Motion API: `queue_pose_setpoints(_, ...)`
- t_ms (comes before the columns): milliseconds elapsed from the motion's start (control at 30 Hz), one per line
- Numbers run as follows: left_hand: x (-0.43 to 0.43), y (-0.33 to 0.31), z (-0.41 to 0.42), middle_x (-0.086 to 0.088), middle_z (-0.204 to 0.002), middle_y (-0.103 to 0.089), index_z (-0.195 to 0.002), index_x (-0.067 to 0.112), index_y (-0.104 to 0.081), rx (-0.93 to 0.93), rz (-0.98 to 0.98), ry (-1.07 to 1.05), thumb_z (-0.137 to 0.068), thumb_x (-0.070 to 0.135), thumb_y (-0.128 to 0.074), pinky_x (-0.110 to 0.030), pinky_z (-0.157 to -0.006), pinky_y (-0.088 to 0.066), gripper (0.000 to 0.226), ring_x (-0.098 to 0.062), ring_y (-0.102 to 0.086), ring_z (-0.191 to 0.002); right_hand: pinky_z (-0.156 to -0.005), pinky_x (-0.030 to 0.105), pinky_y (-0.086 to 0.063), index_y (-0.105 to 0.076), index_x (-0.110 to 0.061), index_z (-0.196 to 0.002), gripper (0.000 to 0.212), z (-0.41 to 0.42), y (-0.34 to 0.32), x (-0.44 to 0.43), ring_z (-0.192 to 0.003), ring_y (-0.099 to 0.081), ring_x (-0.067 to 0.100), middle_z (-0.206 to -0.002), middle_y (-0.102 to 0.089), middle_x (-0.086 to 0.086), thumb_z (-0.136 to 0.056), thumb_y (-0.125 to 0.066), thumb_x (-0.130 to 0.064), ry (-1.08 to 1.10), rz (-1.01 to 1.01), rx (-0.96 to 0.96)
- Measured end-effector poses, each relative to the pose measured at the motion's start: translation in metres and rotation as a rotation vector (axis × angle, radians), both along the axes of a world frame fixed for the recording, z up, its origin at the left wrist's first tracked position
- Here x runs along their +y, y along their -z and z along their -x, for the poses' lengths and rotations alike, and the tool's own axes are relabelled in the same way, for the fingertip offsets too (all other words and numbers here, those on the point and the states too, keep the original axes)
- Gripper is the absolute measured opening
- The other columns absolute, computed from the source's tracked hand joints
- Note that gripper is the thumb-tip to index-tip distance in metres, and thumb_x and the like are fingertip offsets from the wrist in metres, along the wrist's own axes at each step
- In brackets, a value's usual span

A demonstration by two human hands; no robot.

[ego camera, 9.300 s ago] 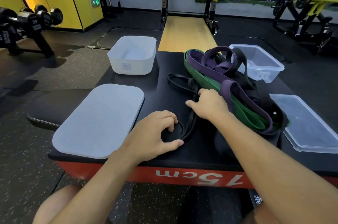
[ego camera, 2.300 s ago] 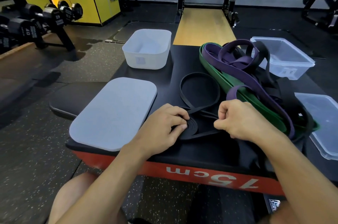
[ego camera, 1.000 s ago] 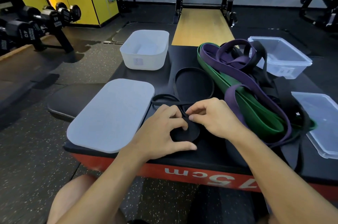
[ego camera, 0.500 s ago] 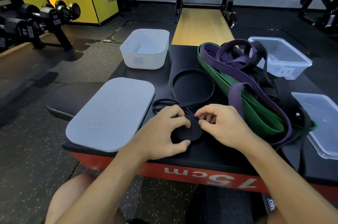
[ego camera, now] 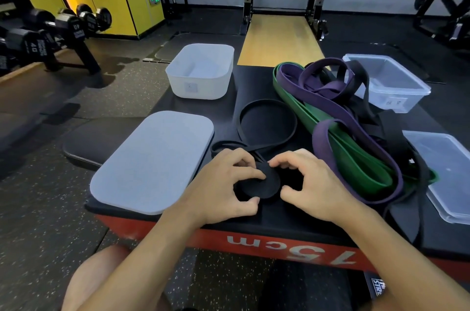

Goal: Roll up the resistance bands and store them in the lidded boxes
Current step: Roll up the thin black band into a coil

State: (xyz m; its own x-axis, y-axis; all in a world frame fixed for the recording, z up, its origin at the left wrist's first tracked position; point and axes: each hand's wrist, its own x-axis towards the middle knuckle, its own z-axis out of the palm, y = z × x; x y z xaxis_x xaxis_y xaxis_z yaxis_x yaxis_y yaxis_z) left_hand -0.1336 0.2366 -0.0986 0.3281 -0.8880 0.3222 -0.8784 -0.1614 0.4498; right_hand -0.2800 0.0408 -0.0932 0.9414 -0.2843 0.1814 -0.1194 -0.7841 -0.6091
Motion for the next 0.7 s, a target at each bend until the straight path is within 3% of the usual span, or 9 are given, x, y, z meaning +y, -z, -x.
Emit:
queue_pose_setpoints(167,0.002,-0.001,0.0,0.021,-0.117,-0.043,-0.122,0.034,-0.075,0.048,-0.025,0.004,-0.076,0.044,-0.069,-0.016,-0.099,-0.04,0.048,-0.003,-0.044,-0.115,-0.095,0.003,-0.035,-0.059,-0.04,-0.123,0.058,0.004,0.001,-0.004,-0.116,-0.051,-0.002,-0.113,-0.05,-0.027,-0.073,-0.079,-0.021,-0.059,0.05,0.006)
queue_pose_setpoints(333,0.001,0.0,-0.002,0.02,-0.12,-0.041,-0.123,0.037,-0.074,0.101,-0.046,0.017,-0.077,0.038,-0.066,-0.022,-0.109,-0.04,0.047,-0.007,-0.044,-0.125,-0.098,0.008,-0.037,-0.066,-0.033,-0.118,0.047,0.001,0.001,-0.011,-0.12,-0.051,0.003,-0.115,-0.058,-0.028,-0.073,-0.073,-0.045,-0.126,0.134,-0.017)
queue_pose_setpoints(500,-0.001,-0.001,-0.003,0.022,-0.122,-0.038,-0.126,0.042,-0.068,0.082,-0.086,0.044,-0.077,0.067,-0.078,-0.019,-0.105,-0.038,0.056,-0.002,-0.041,-0.125,-0.11,0.006,-0.028,-0.065,-0.036,-0.117,0.047,-0.002,0.005,-0.013,-0.138,-0.039,-0.009,-0.137,-0.051,-0.028,-0.073,-0.079,-0.04,-0.137,0.086,0.005)
queue_pose_setpoints(600,-0.001,-0.002,-0.003,0.024,-0.121,-0.039,-0.124,0.041,-0.07,0.097,-0.067,0.04,-0.078,0.067,-0.079,-0.022,-0.104,-0.042,0.054,-0.001,-0.045,-0.123,-0.111,0.012,-0.032,-0.062,-0.039,-0.115,0.048,-0.001,0.005,-0.009,-0.138,-0.039,-0.011,-0.138,-0.048,-0.032,-0.07,-0.072,-0.052,-0.134,0.089,0.001)
queue_pose_setpoints(700,-0.001,-0.002,-0.002,0.023,-0.12,-0.04,-0.122,0.037,-0.069,0.108,-0.03,0.019,-0.078,0.062,-0.082,-0.026,-0.1,-0.048,0.052,-0.002,-0.05,-0.119,-0.106,0.016,-0.039,-0.061,-0.035,-0.112,0.046,0.001,0.003,-0.006,-0.13,-0.047,-0.006,-0.129,-0.054,-0.028,-0.071,-0.072,-0.052,-0.14,0.123,-0.031)
